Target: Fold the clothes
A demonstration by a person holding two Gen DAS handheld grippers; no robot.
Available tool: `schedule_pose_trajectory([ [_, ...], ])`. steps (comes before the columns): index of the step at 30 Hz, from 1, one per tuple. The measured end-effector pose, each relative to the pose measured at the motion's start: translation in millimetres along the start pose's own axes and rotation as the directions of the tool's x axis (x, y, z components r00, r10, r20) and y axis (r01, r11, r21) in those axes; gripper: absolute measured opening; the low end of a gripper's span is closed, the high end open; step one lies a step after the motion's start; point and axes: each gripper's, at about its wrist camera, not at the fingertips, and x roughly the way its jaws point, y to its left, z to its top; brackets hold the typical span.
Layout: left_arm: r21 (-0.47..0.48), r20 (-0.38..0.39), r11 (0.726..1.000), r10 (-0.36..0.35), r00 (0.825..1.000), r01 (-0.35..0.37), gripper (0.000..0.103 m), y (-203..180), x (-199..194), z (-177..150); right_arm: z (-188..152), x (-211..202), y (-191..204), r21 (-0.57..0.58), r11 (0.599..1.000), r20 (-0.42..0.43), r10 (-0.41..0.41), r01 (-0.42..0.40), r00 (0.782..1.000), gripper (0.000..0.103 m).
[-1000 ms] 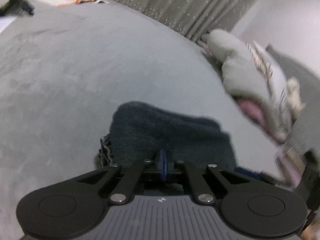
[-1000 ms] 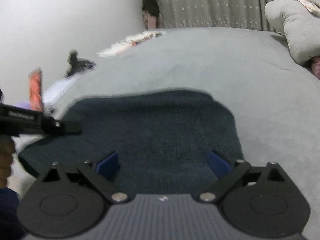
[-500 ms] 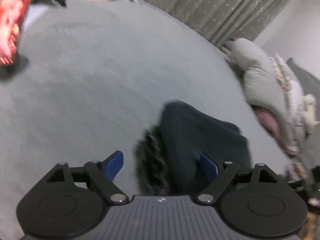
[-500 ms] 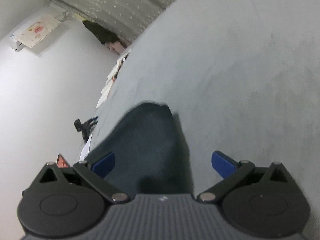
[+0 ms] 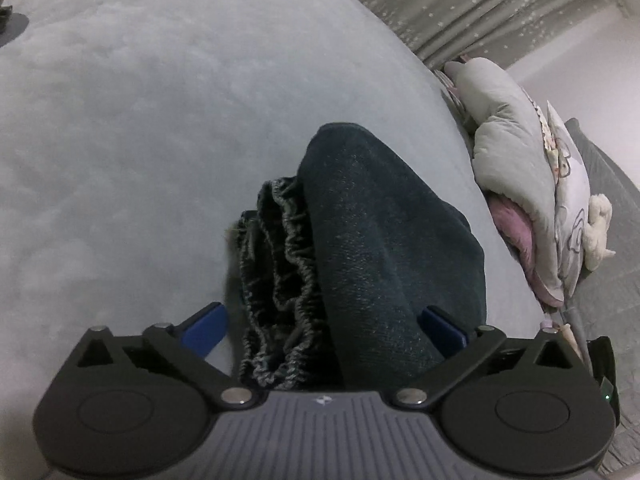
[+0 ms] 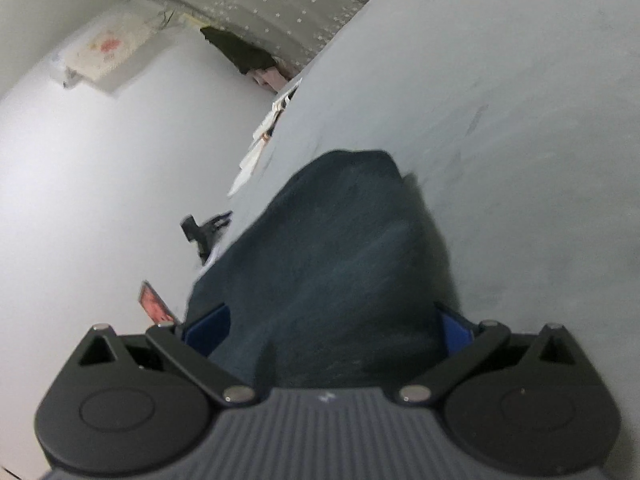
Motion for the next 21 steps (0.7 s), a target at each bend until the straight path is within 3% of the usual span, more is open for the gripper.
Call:
schedule_pose_trajectory([
  [7,-0.013,0.001,1.0,0.002,1.0,-0.002,0.103,-3,5,1,-3,6,6,-0.02,0.999,0.032,-0.024,0.025,0.999,0.103],
  [9,0.006,-0.003,1.0,0.004,1.0,-0.004,0.096,-5,6,1,-8,9,14,-0.068,0.996,0.028,-0.063,0.065,0.998,0.101],
  [11,0.036,0.006,0.999,0.009,1.0,-0.009,0.083,-10,3,4,-11,8,20,-0.106,0.987,0.041,-0.116,0.119,0.992,0.087],
  [14,0.077,0.026,0.997,0.013,1.0,-0.015,0.067,-17,-2,7,-11,1,23,-0.116,0.984,0.057,-0.129,0.135,0.99,0.057],
  [18,0.073,0.036,0.997,0.007,0.999,-0.01,0.051,-18,-8,11,-12,-6,41,-0.182,0.972,0.091,-0.136,0.151,0.986,0.04],
  [21,0.079,0.043,0.997,-0.009,0.999,0.005,0.048,-21,-16,16,-14,-13,66,-0.306,0.934,0.138,-0.15,0.187,0.979,0.033],
])
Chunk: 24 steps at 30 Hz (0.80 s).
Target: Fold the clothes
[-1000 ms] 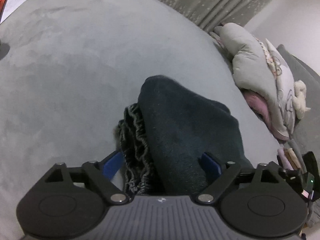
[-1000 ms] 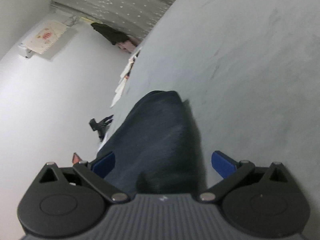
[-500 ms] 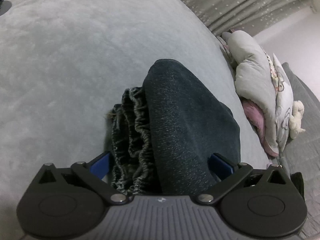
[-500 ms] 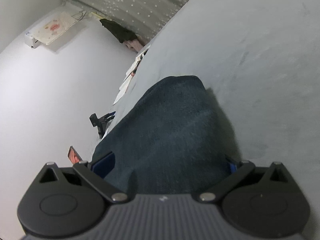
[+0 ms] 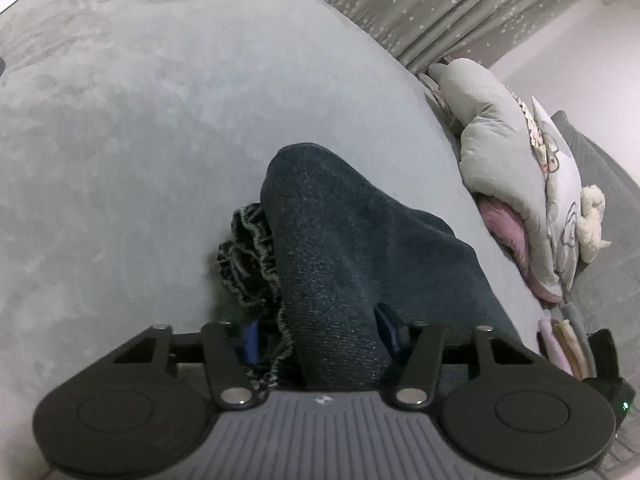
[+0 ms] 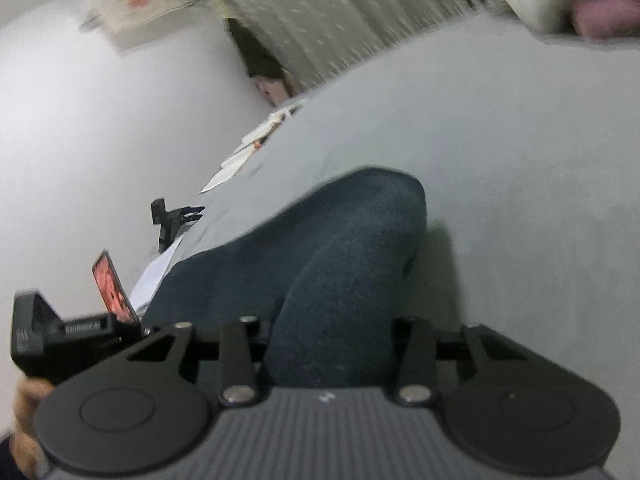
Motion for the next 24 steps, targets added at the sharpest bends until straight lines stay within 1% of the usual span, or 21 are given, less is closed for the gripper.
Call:
schedule_pose_trajectory([
  [2,0.017,0.011,1.0,-0.004,1.0,0.004,0.047,-3,-3,2,4,-6,20,-0.113,0.993,0.033,-0.031,0.035,0.999,0.031],
  [4,0.051,0.046,0.998,-0.027,0.999,0.025,0.047,-10,-13,8,8,-10,39,-0.215,0.974,0.067,-0.062,0.075,0.996,0.03],
  [5,0.069,0.064,0.997,-0.04,0.997,0.036,0.047,-14,-18,11,8,-14,45,-0.244,0.966,0.083,-0.067,0.086,0.994,0.03],
  [9,0.095,0.098,0.992,-0.088,0.991,0.079,0.047,-23,-27,20,16,-31,57,-0.27,0.958,0.15,-0.055,0.095,0.987,0.03],
  [13,0.145,0.117,0.985,-0.111,0.987,0.094,0.047,-39,-25,23,19,-39,69,-0.317,0.936,0.2,-0.094,0.156,0.975,0.03],
  [17,0.141,0.088,0.986,-0.102,0.991,0.089,0.047,-45,-12,23,18,-42,59,-0.286,0.943,0.194,-0.115,0.168,0.974,0.03],
  [20,0.161,0.081,0.983,-0.097,0.992,0.083,0.047,-53,-3,21,17,-43,56,-0.274,0.942,0.193,-0.143,0.193,0.971,0.03],
  [24,0.194,0.083,0.976,-0.121,0.989,0.103,0.047,-73,5,17,19,-57,43,-0.249,0.944,0.218,-0.161,0.215,0.962,0.03],
])
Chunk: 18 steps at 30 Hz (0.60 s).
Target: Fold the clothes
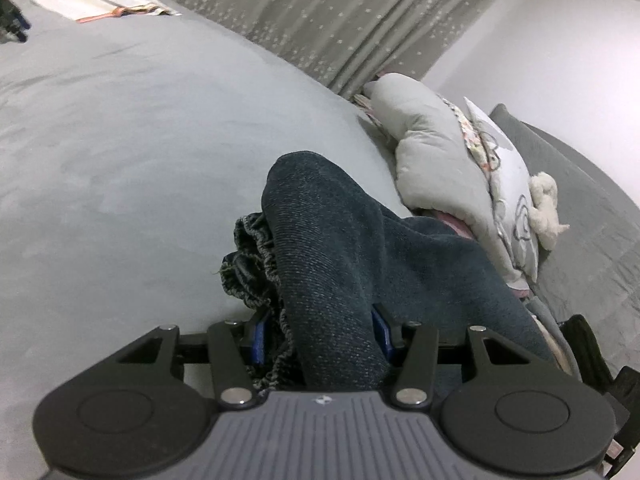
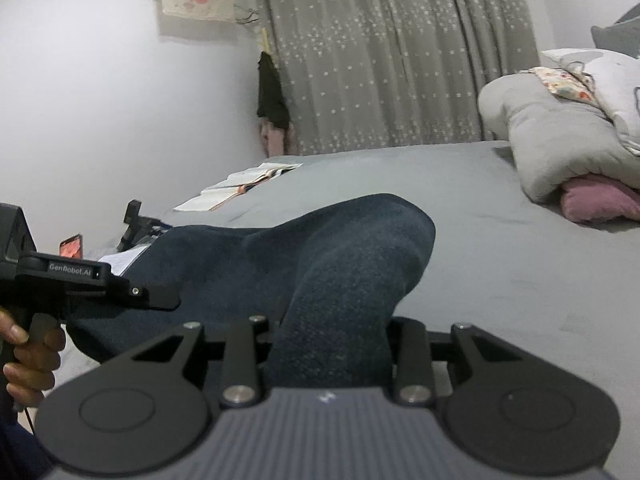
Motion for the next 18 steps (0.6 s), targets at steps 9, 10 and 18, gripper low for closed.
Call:
schedule_pose_trajectory([
  [9,0.096,-0.004,0.993,-0.065,0.998,0.065,0.047,-59,26,-5,0,-42,-41,0.016,0.994,0.067,-0.11,0.109,0.992,0.03],
  [10,0.107,-0.008,0.992,-0.071,0.997,0.071,0.047,-65,30,-5,0,-47,-46,0.016,0.992,0.075,-0.126,0.125,0.989,0.03],
  [18,0.224,-0.005,0.965,-0.135,0.991,0.133,0.047,-158,70,6,4,-90,-97,0.089,0.963,0.172,-0.268,0.256,0.948,0.03],
])
